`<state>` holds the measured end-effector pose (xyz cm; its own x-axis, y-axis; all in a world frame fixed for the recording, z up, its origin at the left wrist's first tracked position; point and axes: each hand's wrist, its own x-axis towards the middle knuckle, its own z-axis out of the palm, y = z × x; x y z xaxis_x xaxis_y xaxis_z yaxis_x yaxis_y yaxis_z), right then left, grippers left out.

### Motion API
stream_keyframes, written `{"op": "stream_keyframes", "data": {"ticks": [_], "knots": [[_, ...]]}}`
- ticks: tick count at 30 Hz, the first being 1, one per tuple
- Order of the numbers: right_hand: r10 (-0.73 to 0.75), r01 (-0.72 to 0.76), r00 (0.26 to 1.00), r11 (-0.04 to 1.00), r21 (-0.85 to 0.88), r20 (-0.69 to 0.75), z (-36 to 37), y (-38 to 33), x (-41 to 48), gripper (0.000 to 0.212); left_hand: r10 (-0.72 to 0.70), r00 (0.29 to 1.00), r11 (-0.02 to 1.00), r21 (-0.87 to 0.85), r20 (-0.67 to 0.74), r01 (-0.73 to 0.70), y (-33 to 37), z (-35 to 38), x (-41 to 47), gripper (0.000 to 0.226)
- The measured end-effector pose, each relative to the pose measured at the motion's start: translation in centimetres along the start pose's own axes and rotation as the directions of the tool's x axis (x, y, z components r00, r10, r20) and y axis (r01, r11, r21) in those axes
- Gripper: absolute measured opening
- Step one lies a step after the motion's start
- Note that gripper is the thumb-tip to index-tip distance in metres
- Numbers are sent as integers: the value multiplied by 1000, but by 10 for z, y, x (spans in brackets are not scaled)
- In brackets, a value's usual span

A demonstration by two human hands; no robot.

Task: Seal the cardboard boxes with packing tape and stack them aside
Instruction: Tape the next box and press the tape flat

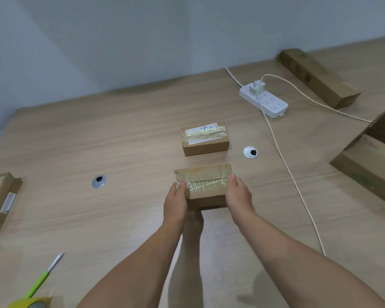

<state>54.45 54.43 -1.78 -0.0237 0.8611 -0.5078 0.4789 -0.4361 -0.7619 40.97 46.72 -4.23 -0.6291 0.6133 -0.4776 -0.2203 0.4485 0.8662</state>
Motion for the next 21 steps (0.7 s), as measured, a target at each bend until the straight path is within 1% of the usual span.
{"op": "stream_keyframes", "data": {"ticks": [2, 4, 6, 13, 17, 21], "knots": [[-2, 2, 1000, 1000, -2, -4, -1, -5, 9, 47, -4, 1000, 1000, 3, 3, 4, 2, 7, 10, 83], [-2, 2, 1000, 1000, 4, -9, -2, -10, 18, 47, 6, 1000, 1000, 5, 9, -6, 6, 12, 16, 80], [-4, 4, 1000, 1000, 6, -14, -1, -15, 31, 47, 15, 1000, 1000, 27, 5, -15, 11, 19, 26, 82], [3, -2, 1000, 999, 35, -28, 7, -27, 64, 48, 21, 1000, 999, 45, -2, -21, 17, 32, 62, 56], [9, -8, 999, 1000, 22, -31, 14, -35, 82, 49, 16, 1000, 999, 51, -25, -15, 21, 37, 81, 62], [10, -8, 999, 999, 35, -37, 20, -47, 102, 51, 43, 998, 998, 53, -47, -41, 31, 40, 95, 56]]}}
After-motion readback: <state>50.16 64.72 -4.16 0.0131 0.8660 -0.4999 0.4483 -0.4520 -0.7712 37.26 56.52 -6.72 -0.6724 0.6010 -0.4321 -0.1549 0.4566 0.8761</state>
